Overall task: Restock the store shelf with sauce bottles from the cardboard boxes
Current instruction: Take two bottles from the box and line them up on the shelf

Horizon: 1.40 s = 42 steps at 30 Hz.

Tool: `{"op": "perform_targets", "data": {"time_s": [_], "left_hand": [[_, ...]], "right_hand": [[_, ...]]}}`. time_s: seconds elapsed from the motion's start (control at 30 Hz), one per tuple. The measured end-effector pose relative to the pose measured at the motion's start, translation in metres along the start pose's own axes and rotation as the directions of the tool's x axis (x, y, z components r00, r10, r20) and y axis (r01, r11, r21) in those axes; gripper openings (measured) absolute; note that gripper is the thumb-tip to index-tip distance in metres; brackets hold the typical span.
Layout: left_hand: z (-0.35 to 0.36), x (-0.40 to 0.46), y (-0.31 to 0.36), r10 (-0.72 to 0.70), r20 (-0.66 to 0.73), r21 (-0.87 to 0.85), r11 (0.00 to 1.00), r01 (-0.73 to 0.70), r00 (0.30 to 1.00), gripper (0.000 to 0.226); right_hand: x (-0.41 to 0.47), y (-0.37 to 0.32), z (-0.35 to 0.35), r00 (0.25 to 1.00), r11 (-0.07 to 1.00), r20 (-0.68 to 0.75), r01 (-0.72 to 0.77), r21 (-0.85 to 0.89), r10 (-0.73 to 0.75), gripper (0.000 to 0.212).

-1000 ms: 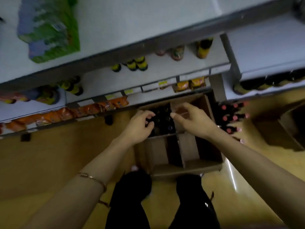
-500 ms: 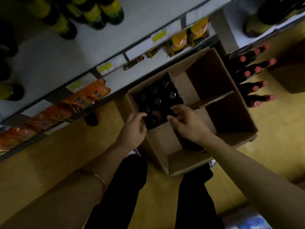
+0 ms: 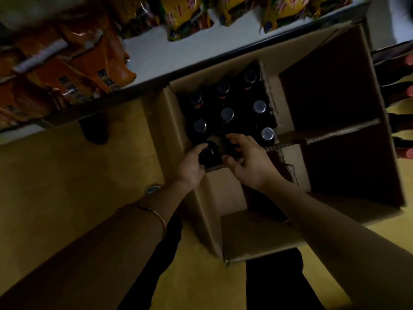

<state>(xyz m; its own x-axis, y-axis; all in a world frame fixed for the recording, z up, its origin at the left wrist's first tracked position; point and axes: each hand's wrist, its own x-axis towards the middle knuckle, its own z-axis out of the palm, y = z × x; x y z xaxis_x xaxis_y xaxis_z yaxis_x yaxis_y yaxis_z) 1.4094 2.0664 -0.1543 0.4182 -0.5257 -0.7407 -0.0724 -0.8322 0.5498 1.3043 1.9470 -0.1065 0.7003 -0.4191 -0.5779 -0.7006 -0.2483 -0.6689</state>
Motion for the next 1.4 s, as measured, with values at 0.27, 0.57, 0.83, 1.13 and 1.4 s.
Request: {"op": "perform_targets", "data": {"time_s": [0.27, 0.57, 0.83, 1.13, 1.4], "left_hand": [[0.029, 0.032, -0.01, 0.162, -0.166, 0.03, 0.987, -0.159, 0.973, 0.045], [0.042, 0.059, -0.013, 0.106, -0.136, 0.057, 0.993, -0.099, 0.985, 0.036], [0.045, 0.055, -0.017, 0.156, -0.16, -0.082, 0.982, -0.17, 0.975, 0.025], [0.046, 0.06, -0.024, 0.221, -0.184, -0.014, 0.974, -0.227, 0.958, 0.026], [0.045, 0.048, -0.016, 0.23, -0.248, -0.035, 0.969, -0.246, 0.941, 0.025]], "right_hand": [[0.004, 0.038, -0.007, 0.993, 0.973, -0.091, 0.05, -0.225, -0.072, 0.052], [0.024, 0.053, -0.006, 0.981, 0.947, -0.159, 0.055, -0.315, -0.11, 0.06], [0.05, 0.072, 0.0, 0.891, 0.956, -0.366, -0.199, 0.217, 0.268, 0.056], [0.093, 0.082, 0.0, 0.999, 0.922, -0.024, 0.017, -0.387, -0.029, 0.052], [0.087, 0.09, -0.007, 0.997, 0.94, -0.008, 0.072, -0.335, -0.08, 0.037]]}}
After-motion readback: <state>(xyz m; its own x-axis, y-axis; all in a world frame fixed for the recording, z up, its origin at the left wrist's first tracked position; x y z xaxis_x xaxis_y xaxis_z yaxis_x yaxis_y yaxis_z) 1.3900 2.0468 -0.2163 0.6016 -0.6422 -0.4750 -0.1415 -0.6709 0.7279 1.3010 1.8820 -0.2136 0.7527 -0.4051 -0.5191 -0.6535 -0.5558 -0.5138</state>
